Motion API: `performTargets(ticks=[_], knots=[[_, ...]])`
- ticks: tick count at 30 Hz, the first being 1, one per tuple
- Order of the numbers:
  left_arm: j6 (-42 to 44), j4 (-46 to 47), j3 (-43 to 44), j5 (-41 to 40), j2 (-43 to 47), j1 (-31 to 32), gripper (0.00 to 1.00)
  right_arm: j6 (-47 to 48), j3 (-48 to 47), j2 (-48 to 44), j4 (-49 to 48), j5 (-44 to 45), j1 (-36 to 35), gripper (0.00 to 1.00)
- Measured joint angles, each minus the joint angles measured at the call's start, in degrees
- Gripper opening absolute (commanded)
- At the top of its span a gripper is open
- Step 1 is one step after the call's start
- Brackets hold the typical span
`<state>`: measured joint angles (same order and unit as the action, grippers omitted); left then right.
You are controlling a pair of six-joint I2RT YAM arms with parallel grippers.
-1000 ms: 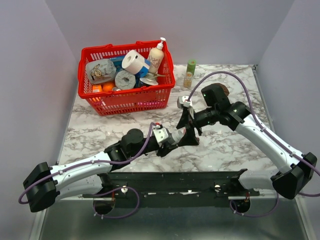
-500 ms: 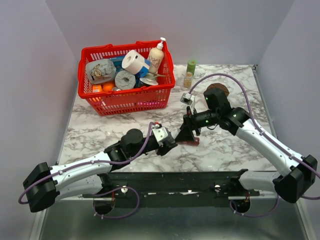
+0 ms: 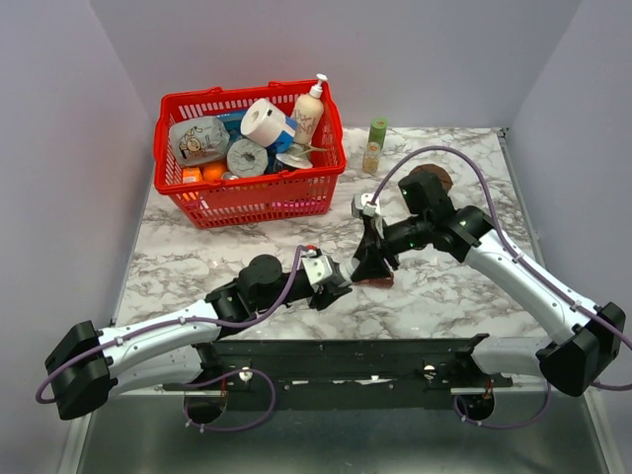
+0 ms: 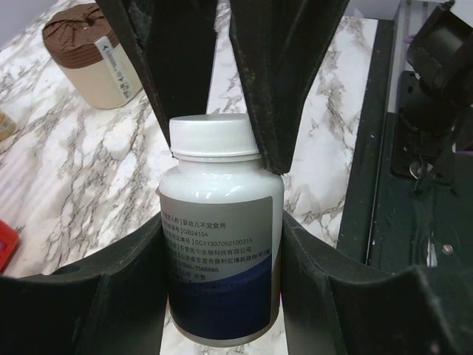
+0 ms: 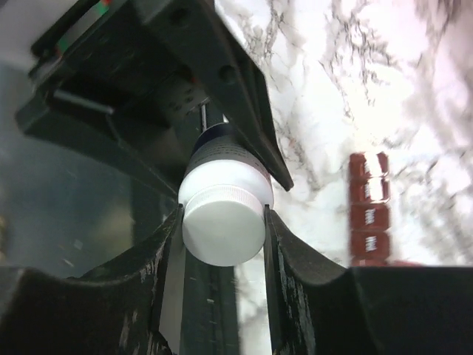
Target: Sort the pills into containers
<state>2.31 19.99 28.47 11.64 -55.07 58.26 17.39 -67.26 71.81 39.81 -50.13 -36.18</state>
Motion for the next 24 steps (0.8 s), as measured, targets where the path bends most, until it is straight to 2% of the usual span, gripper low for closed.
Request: performTargets(ticks=[5, 8, 9, 11, 12, 14, 15, 19, 24], knots=[[0.5, -0.3, 0.3, 2.8, -0.1, 0.0, 0.0, 31.4, -4.8, 1.9, 11.0, -3.0, -1.2, 0.11], [0.5, -0.9, 0.7, 4.0, -0.5, 0.0, 0.0, 49.7, -6.4, 3.3, 17.2, -4.3, -1.4, 0.29], [0.5, -1.3, 0.7, 4.4, -0.7, 0.0, 0.0, 53.0, -6.5, 3.6, 18.3, -4.6, -1.4, 0.44], [0.4, -1.8, 0.7, 4.6, -1.1, -0.1, 0.0, 57.5, -6.5, 4.3, 19.5, -5.0, -1.4, 0.57], [0.4, -2.1, 0.7, 4.6, -1.1, -0.1, 0.0, 59.0, -6.4, 4.6, 19.9, -5.2, -1.4, 0.69], [0.2, -2.2, 0.7, 4.7, -1.1, -0.1, 0.0, 60.2, -6.2, 4.7, 20.1, -6.4, -1.5, 0.81], [0.0, -2.2, 0.7, 4.7, -1.1, 0.0, 0.0, 60.2, -6.1, 4.7, 19.9, -7.0, -1.7, 0.97], [-0.1, -2.1, 0.7, 4.8, -1.0, -0.1, 0.0, 56.7, -6.1, 4.6, 18.2, -8.9, -2.1, 1.0], [-0.2, -2.1, 0.7, 4.8, -0.2, -0.1, 0.0, 45.8, -6.1, 3.1, 14.5, -9.2, -2.1, 1.0]])
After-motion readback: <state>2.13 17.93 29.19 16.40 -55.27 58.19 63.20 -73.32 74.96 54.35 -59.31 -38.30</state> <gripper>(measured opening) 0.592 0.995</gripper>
